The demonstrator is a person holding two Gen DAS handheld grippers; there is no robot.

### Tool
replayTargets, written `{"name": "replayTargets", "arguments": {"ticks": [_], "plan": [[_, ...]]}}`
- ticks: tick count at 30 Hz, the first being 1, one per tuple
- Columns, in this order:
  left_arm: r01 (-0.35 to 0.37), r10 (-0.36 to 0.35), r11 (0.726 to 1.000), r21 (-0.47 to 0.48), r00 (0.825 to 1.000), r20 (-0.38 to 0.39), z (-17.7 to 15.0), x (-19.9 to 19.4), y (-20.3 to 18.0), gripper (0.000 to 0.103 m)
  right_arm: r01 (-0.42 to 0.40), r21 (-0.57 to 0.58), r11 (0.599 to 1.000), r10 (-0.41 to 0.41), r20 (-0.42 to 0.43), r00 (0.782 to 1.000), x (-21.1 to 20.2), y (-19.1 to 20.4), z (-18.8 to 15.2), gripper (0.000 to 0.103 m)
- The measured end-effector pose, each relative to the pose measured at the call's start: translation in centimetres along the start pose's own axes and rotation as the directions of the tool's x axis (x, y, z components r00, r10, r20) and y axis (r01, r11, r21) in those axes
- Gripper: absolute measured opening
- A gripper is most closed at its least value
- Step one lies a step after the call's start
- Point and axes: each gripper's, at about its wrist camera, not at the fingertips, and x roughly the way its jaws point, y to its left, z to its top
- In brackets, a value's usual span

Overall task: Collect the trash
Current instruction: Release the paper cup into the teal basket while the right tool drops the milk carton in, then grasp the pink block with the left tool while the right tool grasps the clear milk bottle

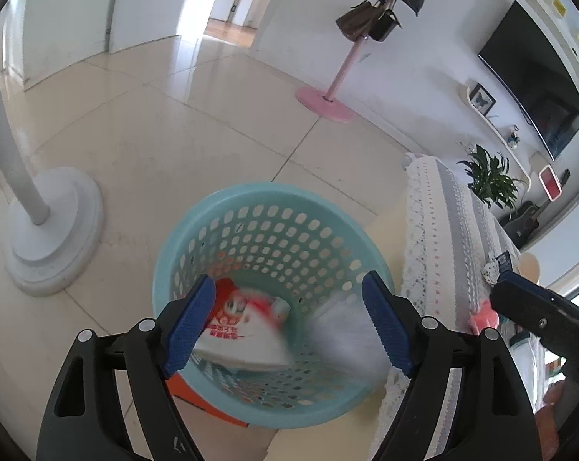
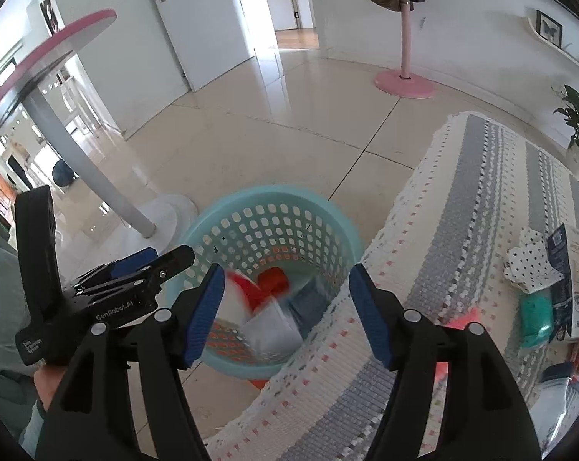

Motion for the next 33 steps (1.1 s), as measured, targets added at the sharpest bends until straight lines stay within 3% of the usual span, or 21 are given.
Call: {"name": "replayTargets", "arguments": {"ticks": [4, 10, 15, 19, 25, 30, 33], "plan": [[0.026, -0.026, 0.999, 0.019, 1.0, 0.014, 0.0, -1.0, -1.1, 0.077, 0.0, 0.008, 1.0, -0.001, 0.022, 1.0, -2.1, -1.3, -0.2, 0.064], [0.123, -0.131, 0.986, 0.109, 0.989, 0.063, 0.0, -4.4, -7.1, 0.077, 0.062, 0.006, 0.998, -0.062, 0.109, 0.992, -7.9, -3.7, -1.5, 0.064], [0.182, -0.204, 0.955, 0.234, 0.976, 0.075, -0.6, -6.2, -14.2, 0.077, 0.131, 0.067, 0.989, -0.143, 0.228, 0.963, -14.8, -7.6, -3.4, 0.064], [0.194, -0.22, 0.934, 0.3, 0.974, 0.058, -1.9, -5.7, -18.6, 0.077, 0.193, 0.113, 0.975, -0.217, 0.272, 0.937, -18.5, -10.8, -6.2, 0.064], [0.162, -0.16, 0.926, 0.342, 0.986, -0.034, -4.0, -0.1, -22.3, 0.077, 0.284, 0.171, 0.943, -0.317, 0.216, 0.924, -19.4, -14.8, -11.8, 0.064], [0.09, -0.056, 0.942, 0.323, 0.992, -0.112, -4.5, 5.9, -22.4, 0.068, 0.317, 0.234, 0.919, -0.349, 0.113, 0.93, -16.7, -17.8, -15.1, 0.064], [0.083, -0.037, 0.939, 0.333, 0.989, -0.143, -5.4, 7.7, -21.6, 0.068, 0.312, 0.255, 0.915, -0.332, 0.041, 0.942, -14.4, -19.0, -16.1, 0.064]]}}
